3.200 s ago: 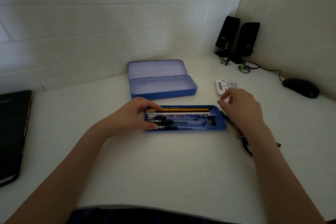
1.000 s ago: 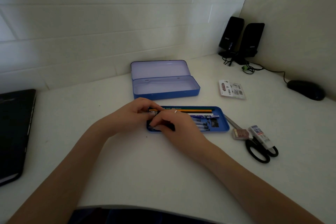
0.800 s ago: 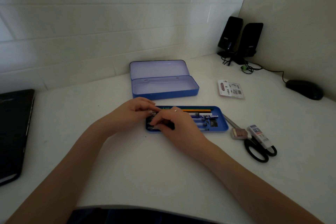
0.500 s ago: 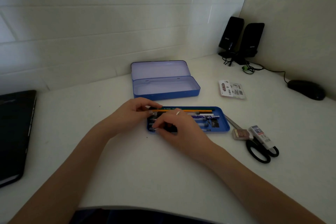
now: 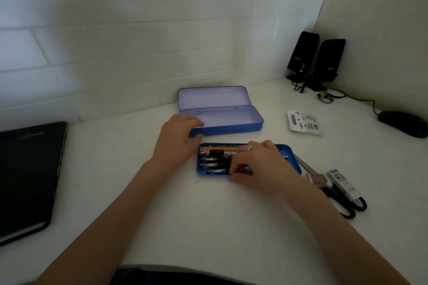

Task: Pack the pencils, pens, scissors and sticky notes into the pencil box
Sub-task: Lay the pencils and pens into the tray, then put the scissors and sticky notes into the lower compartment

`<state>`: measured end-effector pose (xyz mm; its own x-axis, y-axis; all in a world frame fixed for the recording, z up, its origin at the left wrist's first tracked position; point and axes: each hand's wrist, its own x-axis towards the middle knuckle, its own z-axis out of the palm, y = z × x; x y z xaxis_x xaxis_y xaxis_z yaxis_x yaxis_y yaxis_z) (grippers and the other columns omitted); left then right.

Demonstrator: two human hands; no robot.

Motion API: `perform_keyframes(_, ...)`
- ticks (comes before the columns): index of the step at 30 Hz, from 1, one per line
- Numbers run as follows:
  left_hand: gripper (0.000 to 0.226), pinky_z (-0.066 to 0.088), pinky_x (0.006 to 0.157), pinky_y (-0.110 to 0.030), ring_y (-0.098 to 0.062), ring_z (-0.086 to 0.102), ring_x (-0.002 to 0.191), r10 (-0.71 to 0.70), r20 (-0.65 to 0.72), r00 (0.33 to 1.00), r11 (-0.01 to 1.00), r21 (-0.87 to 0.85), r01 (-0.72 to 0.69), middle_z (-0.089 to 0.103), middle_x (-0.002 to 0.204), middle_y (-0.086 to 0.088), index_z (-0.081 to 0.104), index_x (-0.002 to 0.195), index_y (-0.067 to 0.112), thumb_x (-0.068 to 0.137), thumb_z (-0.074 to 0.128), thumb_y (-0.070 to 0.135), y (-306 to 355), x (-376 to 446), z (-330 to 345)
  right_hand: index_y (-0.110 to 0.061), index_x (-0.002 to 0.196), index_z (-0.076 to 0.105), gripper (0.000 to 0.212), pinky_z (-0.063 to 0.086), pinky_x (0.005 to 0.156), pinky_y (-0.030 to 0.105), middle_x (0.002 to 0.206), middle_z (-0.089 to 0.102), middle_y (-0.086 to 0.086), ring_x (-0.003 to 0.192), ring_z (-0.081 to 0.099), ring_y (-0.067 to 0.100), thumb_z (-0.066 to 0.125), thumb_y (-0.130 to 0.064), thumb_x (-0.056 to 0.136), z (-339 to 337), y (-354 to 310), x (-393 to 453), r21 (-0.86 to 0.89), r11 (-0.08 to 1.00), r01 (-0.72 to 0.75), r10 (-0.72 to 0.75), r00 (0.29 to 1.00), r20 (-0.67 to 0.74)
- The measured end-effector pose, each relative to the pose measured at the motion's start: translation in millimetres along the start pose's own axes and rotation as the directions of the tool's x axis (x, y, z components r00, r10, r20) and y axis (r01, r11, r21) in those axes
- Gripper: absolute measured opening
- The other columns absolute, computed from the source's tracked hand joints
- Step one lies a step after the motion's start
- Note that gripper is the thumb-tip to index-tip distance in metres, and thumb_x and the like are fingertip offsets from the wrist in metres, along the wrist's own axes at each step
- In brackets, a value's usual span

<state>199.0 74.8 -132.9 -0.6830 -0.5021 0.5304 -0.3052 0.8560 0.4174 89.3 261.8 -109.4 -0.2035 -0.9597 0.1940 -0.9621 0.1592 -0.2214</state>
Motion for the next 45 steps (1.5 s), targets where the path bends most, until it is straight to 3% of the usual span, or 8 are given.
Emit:
perform_keyframes(7, 0.015, 0.039, 0.078, -0.03, -0.027, 0.055, 0.096, -0.032, 0.13, 0.991, 0.998, 0.058, 0.025, 0.064, 0.099, -0.011, 0.063, 0.097, 0.007, 0.087, 0.058, 0.016, 1, 11, 11, -0.024, 0.091, 0.066, 0.013, 0.019, 0.08, 0.026, 0.099, 0.064, -0.009, 0.098, 0.049, 0.013, 0.055, -0.031, 0.088, 2, -4, 0, -0.032, 0.999, -0.011, 0.01, 0.999, -0.031)
perform_keyframes(20, 0.003, 0.029, 0.069, -0.015, -0.011, 0.045, 0.078, 0.025, -0.296, 0.955, 0.993, -0.102, -0.058, 0.057, 0.079, -0.009, 0.061, 0.084, 0.003, 0.086, 0.059, 0.004, 3, 7, -9, -0.006, 0.093, 0.063, 0.014, 0.045, 0.073, 0.037, 0.102, 0.063, 0.011, 0.094, 0.058, 0.028, 0.051, -0.012, 0.089, 30, 8, 50, 0.05, 0.985, -0.163, 0.171, 0.956, -0.237)
perform_keyframes(28, 0.003, 0.034, 0.076, -0.004, -0.009, 0.047, 0.079, -0.021, -0.26, 0.965, 0.983, -0.179, -0.027, 0.058, 0.082, -0.008, 0.062, 0.087, 0.004, 0.084, 0.061, 0.003, -1, 6, -8, -0.002, 0.088, 0.066, 0.016, 0.047, 0.074, 0.036, 0.095, 0.067, 0.015, 0.087, 0.061, 0.029, 0.05, -0.002, 0.084, 32, 25, 98, 0.27, 0.928, -0.255, 0.321, 0.917, -0.238)
perform_keyframes(32, 0.004, 0.037, 0.069, -0.003, -0.001, 0.049, 0.072, -0.049, -0.172, 0.984, 0.955, -0.297, -0.005, 0.059, 0.08, -0.003, 0.065, 0.085, 0.008, 0.084, 0.063, 0.004, 0, 9, -17, 0.001, 0.107, 0.059, 0.036, 0.056, 0.057, 0.032, 0.085, 0.061, 0.019, 0.064, 0.062, 0.027, 0.031, 0.012, 0.086, 9, 40, 82, 0.865, 0.417, -0.278, 0.653, 0.753, -0.073)
perform_keyframes(35, 0.011, 0.037, 0.066, -0.002, 0.011, 0.053, 0.071, -0.121, -0.036, 0.992, 0.905, -0.414, 0.095, 0.061, 0.077, 0.01, 0.064, 0.083, 0.017, 0.082, 0.065, 0.006, 3, 10, -25, 0.0, 0.113, 0.053, 0.031, 0.06, 0.055, 0.028, 0.087, 0.063, 0.019, 0.068, 0.067, 0.026, 0.03, 0.005, 0.093, -11, 55, 59, 0.99, -0.038, -0.136, 0.765, 0.634, 0.117)
perform_keyframes(37, 0.014, 0.037, 0.066, 0.0, 0.014, 0.054, 0.07, -0.117, 0.052, 0.992, 0.886, -0.447, 0.128, 0.061, 0.077, 0.014, 0.065, 0.082, 0.021, 0.079, 0.068, 0.007, 4, 10, -30, -0.001, 0.112, 0.051, 0.024, 0.059, 0.053, 0.029, 0.087, 0.064, 0.018, 0.07, 0.067, 0.027, 0.034, -0.009, 0.097, -23, 66, 45, 0.979, -0.194, -0.066, 0.774, 0.603, 0.194)
perform_keyframes(39, 0.019, 0.037, 0.067, 0.0, 0.015, 0.055, 0.071, -0.078, 0.128, 0.989, 0.896, -0.427, 0.126, 0.061, 0.077, 0.016, 0.064, 0.081, 0.025, 0.077, 0.071, 0.008, 6, 9, -32, -0.004, 0.11, 0.052, 0.03, 0.056, 0.054, 0.031, 0.086, 0.063, 0.016, 0.069, 0.065, 0.026, 0.033, -0.024, 0.099, -30, 78, 33, 0.983, -0.143, -0.116, 0.775, 0.604, 0.184)
perform_keyframes(45, 0.03, 0.038, 0.067, -0.003, 0.006, 0.054, 0.073, 0.012, 0.28, 0.96, 0.93, -0.355, 0.092, 0.062, 0.079, 0.007, 0.06, 0.071, 0.035, 0.075, 0.072, 0.009, 12, 4, -31, -0.011, 0.097, 0.07, 0.025, 0.044, 0.051, 0.024, 0.08, 0.066, 0.005, 0.06, 0.057, 0.016, 0.048, -0.02, 0.09, -37, 92, 6, 0.858, 0.343, -0.382, 0.8, 0.598, -0.054)
